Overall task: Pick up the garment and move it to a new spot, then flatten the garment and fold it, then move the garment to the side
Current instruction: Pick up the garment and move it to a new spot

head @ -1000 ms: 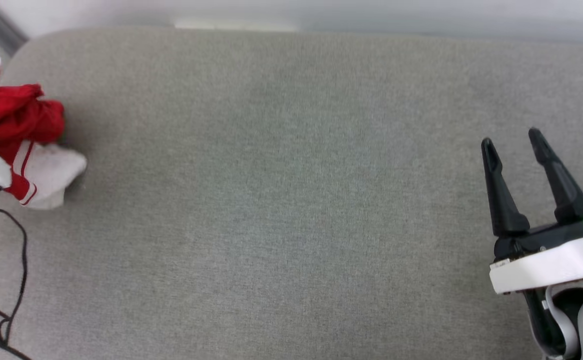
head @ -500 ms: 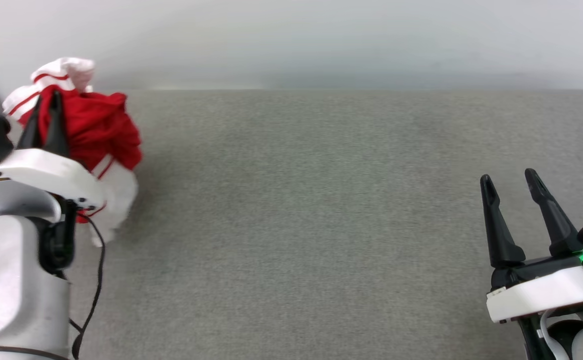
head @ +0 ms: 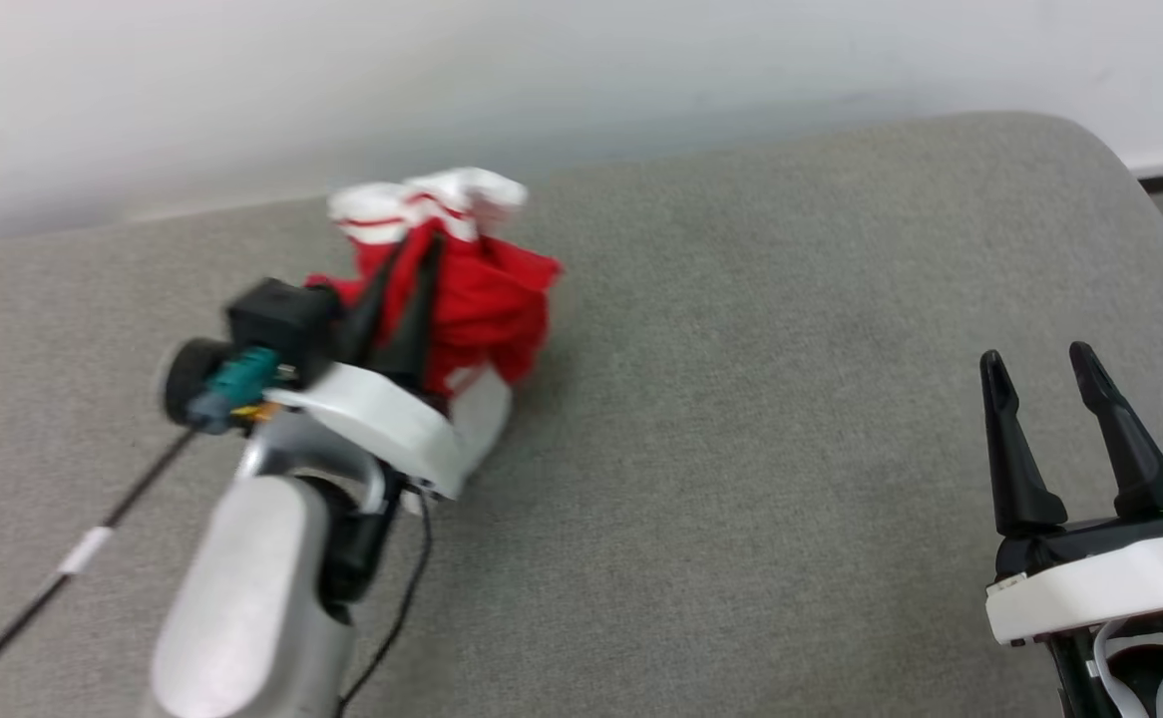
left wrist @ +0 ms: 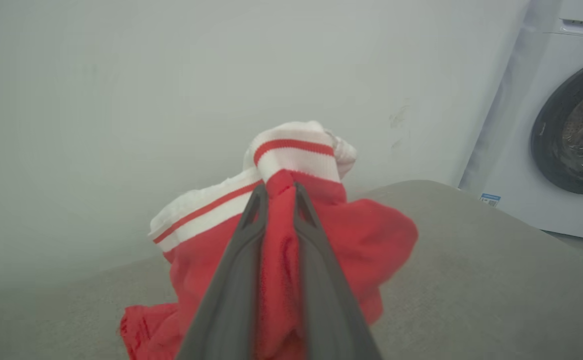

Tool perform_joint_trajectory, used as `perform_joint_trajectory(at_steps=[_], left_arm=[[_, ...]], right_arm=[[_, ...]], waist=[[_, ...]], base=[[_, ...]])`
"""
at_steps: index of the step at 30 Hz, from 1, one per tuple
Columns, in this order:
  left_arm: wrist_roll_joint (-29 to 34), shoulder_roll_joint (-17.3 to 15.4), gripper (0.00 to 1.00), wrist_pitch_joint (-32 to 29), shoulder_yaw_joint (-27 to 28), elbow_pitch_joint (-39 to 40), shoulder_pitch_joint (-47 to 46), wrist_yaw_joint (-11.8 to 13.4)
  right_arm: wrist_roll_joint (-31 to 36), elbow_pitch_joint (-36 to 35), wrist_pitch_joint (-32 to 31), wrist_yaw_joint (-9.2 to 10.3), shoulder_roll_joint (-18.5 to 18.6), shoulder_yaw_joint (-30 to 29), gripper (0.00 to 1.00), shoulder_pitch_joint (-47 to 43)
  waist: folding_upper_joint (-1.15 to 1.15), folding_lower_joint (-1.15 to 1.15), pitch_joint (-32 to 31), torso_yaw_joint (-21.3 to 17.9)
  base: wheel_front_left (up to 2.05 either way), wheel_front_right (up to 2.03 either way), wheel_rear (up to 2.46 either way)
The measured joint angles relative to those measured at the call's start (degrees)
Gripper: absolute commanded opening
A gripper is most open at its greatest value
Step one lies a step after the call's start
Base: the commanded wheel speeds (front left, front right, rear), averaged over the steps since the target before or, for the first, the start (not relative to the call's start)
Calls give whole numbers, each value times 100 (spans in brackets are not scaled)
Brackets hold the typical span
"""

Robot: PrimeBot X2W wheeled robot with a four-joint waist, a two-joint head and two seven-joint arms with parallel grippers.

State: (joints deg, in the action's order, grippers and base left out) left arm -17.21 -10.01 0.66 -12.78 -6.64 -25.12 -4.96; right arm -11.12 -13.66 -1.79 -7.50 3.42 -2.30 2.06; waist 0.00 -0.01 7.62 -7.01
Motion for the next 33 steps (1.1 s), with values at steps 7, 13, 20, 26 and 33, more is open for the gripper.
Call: perform_joint_trajectory(at_steps=[7, 13, 20, 26, 33], left_arm=[[81, 303, 0, -29, -835, -378, 207, -131], [86, 389, 0, -42, -1485, -719, 531, -193], [27, 452, 66, 56, -1853, -958, 605, -213], [-26, 502, 100, 428, -1862, -736, 645, -151], [-15, 528, 100, 927, -1641, -359, 793, 231]], right_arm=[[-57, 129, 81, 0, -23, 22, 100, 7], [-132, 287, 183, 0, -34, 93, 100, 46], [-145, 444, 232, 0, -40, 100, 100, 108], [-45, 419, 127, 0, -41, 85, 100, -23], [11, 311, -35, 0, -41, 49, 100, -240]], waist=[[0, 1, 420, -193], [0, 1, 659, -283], [0, 1, 559, -204], [0, 1, 199, -73], [0, 1, -151, 182]], base=[[0, 0, 0], [0, 0, 0], [0, 0, 0], [0, 0, 0], [0, 0, 0]])
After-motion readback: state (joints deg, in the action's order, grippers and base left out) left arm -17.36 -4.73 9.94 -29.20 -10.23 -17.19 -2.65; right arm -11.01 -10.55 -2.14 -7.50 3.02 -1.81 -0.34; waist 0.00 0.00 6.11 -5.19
